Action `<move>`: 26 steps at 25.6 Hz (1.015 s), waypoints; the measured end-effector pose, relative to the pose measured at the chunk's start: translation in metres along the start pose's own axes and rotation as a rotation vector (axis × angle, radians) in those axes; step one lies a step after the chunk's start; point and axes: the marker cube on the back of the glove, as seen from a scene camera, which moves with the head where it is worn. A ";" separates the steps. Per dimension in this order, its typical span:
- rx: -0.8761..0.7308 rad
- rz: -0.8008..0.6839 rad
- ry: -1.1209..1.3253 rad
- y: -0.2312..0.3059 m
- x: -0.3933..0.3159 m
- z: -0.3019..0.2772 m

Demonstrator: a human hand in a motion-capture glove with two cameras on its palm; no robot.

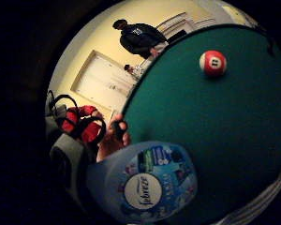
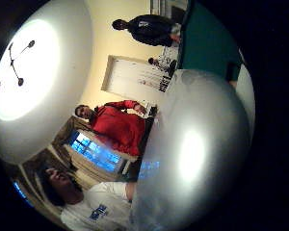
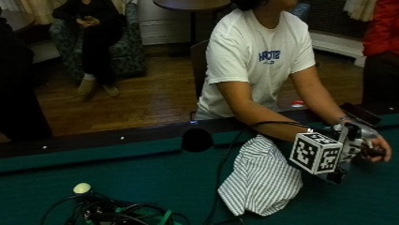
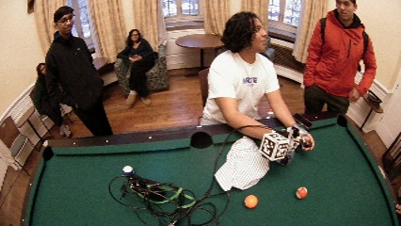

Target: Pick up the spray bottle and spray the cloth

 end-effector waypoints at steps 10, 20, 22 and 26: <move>0.024 -0.029 -0.026 -0.035 0.011 0.028; 0.007 -0.023 -0.035 -0.076 0.020 0.056; 0.001 -0.016 -0.035 -0.077 0.020 0.057; -0.049 0.009 -0.050 -0.075 0.023 0.057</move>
